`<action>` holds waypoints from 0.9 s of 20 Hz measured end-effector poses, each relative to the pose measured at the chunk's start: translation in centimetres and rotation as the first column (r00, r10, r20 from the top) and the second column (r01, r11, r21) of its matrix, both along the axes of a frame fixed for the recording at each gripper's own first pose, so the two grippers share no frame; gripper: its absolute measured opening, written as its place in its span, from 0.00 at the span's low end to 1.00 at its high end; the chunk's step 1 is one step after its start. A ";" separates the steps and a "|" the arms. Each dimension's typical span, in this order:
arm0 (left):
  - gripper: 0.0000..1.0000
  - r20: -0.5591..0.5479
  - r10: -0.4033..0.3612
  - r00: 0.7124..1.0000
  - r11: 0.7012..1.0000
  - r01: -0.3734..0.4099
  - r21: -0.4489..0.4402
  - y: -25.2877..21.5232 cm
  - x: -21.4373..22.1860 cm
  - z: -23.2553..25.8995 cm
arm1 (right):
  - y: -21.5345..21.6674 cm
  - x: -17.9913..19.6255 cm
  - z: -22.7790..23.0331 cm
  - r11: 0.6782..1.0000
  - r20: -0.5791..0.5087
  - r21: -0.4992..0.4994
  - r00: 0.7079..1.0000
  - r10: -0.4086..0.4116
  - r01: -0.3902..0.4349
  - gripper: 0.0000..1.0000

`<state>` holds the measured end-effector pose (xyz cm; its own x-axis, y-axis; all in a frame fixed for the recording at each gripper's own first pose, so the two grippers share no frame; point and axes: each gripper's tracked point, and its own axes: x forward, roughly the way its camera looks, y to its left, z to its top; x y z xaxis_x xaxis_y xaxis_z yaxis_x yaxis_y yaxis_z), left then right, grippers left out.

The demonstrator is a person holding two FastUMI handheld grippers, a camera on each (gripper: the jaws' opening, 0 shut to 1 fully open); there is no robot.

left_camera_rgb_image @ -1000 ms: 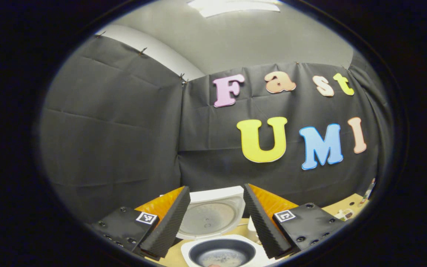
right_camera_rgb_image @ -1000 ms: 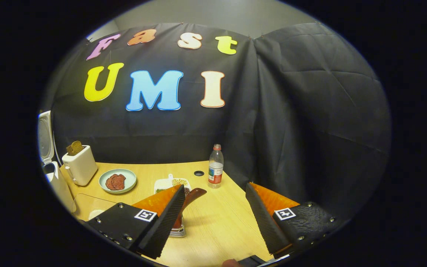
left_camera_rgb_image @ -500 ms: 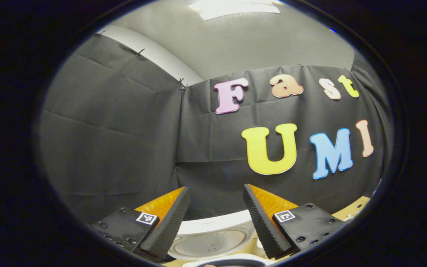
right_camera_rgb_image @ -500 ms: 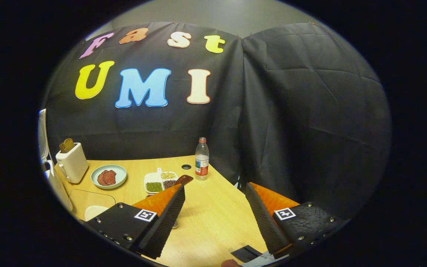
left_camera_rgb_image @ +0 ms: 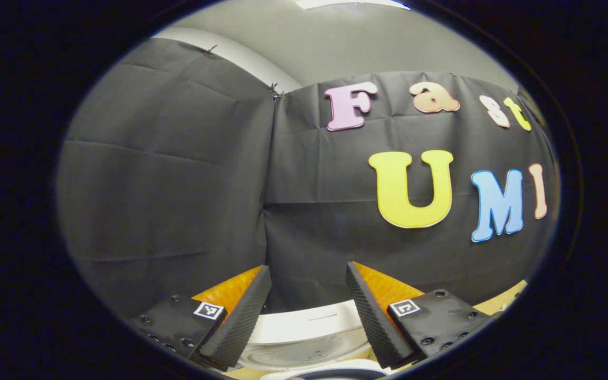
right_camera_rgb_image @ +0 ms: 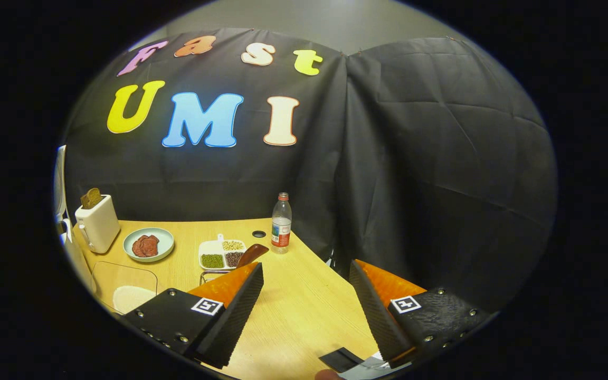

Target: Close the left gripper, press the button to open the rice cooker; take a wooden spoon from the chopstick holder with the right hand, scoop a spoonful of rice and pour it into the rice cooker, then put the wooden spoon back into the chopstick holder.

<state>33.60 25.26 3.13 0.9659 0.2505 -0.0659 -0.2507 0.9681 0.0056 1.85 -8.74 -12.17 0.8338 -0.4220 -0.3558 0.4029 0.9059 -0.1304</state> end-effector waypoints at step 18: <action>0.99 -0.111 -0.010 0.994 1.000 0.012 0.014 -6.6 -7.5 -4.2 | -0.4 4.5 2.1 0.982 0.082 0.051 0.981 0.177 -0.181 1.00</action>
